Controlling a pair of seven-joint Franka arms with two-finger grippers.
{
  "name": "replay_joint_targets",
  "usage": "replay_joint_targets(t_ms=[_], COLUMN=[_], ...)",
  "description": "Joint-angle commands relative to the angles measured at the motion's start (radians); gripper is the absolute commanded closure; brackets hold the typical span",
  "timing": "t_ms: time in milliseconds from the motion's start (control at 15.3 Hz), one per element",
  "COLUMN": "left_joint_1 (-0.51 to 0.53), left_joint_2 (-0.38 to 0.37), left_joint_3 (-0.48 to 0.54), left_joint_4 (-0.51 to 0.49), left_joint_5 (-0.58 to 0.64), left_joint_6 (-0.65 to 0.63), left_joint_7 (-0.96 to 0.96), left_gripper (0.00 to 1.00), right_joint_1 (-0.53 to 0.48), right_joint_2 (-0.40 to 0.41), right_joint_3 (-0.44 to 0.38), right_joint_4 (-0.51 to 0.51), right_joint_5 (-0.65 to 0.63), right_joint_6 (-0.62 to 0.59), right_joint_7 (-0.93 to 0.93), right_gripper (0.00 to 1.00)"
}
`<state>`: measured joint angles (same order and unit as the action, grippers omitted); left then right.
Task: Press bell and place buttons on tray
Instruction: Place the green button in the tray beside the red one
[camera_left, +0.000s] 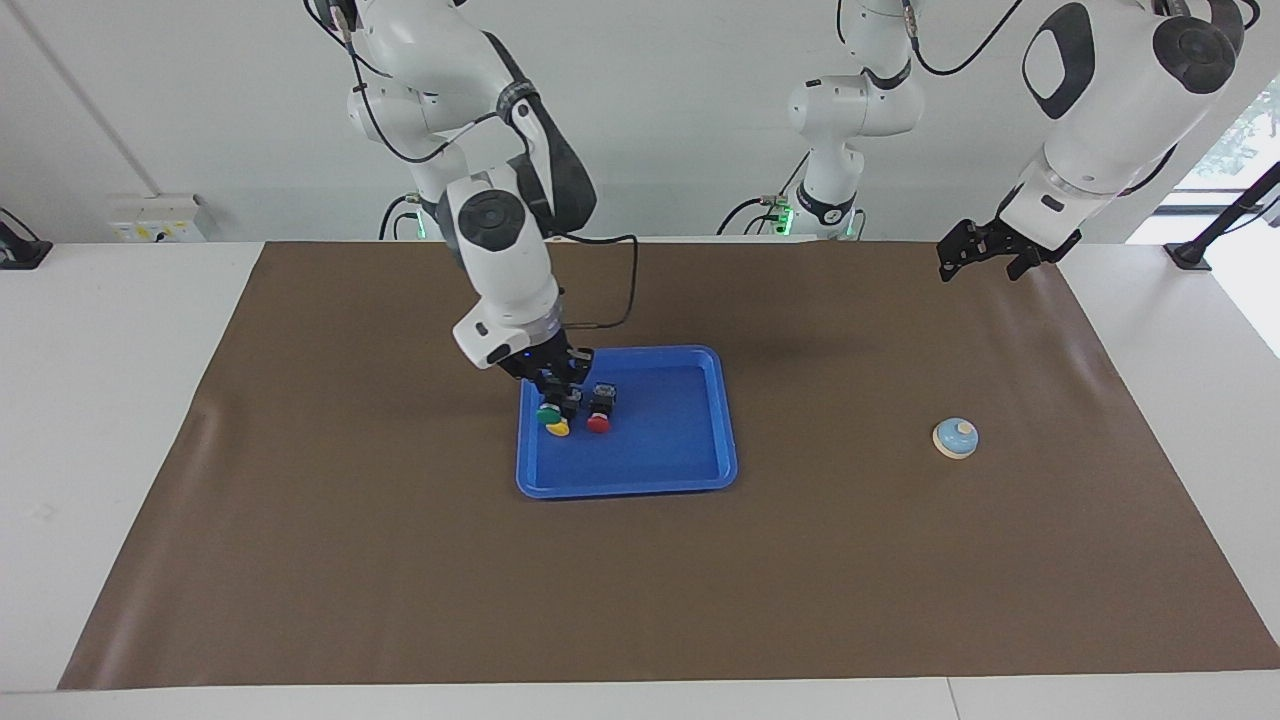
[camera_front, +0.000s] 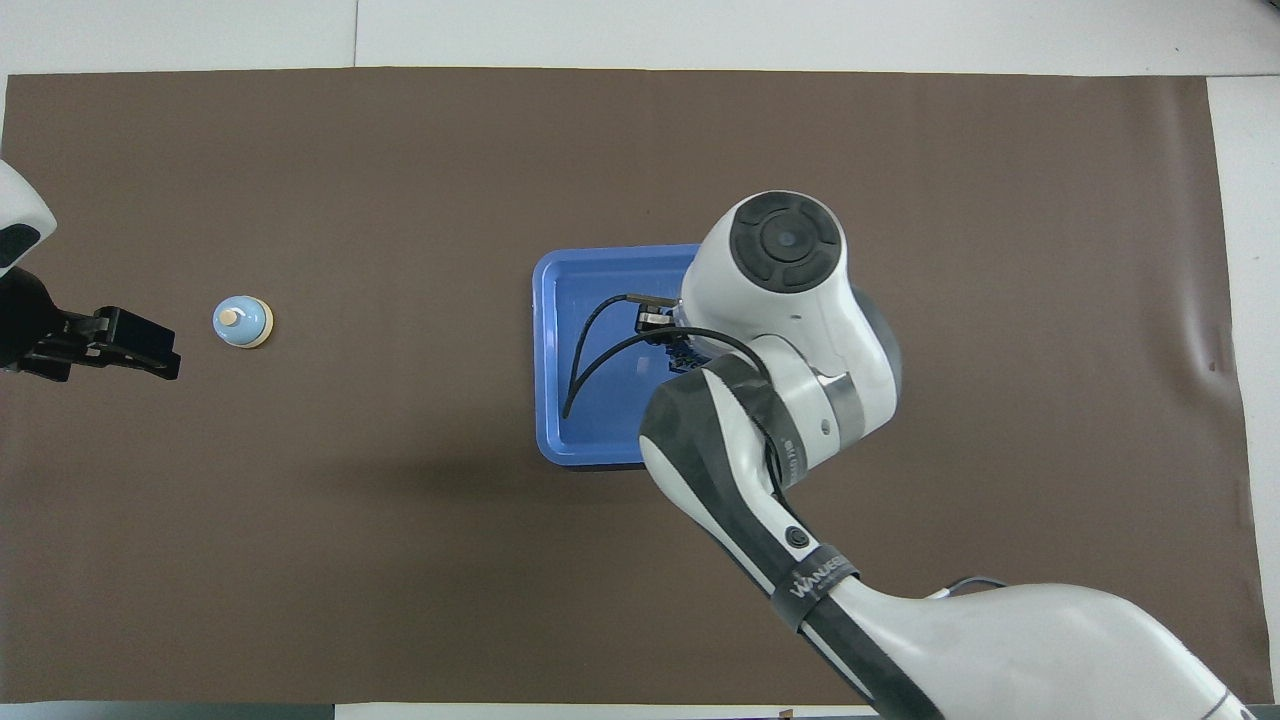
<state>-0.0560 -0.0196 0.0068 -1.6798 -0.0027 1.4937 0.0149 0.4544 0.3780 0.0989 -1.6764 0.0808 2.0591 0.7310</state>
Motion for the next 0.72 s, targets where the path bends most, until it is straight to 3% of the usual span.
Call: replay_joint_targets(t_ms=[0, 196, 261, 326, 392, 653], left_joint_1=[0.012, 0.012, 0.012, 0.013, 0.012, 0.012], left_joint_2=[-0.005, -0.005, -0.005, -0.005, -0.005, -0.005], left_joint_3=[-0.005, -0.005, -0.005, -0.008, -0.005, -0.008], left_joint_4=[0.009, 0.009, 0.009, 0.009, 0.009, 0.009], left_joint_5=[-0.010, -0.010, -0.010, -0.010, -0.010, -0.010], left_joint_6=[-0.012, -0.012, -0.012, -0.012, -0.012, -0.012], left_joint_7=[-0.009, -0.009, -0.009, -0.009, -0.009, -0.009], left_gripper=[0.00, 0.00, 0.00, 0.00, 0.00, 0.00], right_joint_1=[0.021, 0.036, 0.036, 0.036, 0.036, 0.032], right_joint_2=[0.081, 0.093, 0.090, 0.088, 0.088, 0.084], right_joint_3=[-0.004, -0.004, -0.004, -0.004, -0.004, -0.010], right_joint_4=[0.063, 0.014, -0.005, -0.014, -0.014, 0.006], right_joint_5=[0.011, 0.008, 0.008, 0.010, 0.010, 0.010], right_joint_6=[0.022, 0.076, 0.091, 0.102, 0.104, 0.047], right_joint_7=[0.022, 0.024, 0.022, 0.022, 0.024, 0.027], right_gripper=[1.00, 0.90, 0.78, 0.51, 0.02, 0.00])
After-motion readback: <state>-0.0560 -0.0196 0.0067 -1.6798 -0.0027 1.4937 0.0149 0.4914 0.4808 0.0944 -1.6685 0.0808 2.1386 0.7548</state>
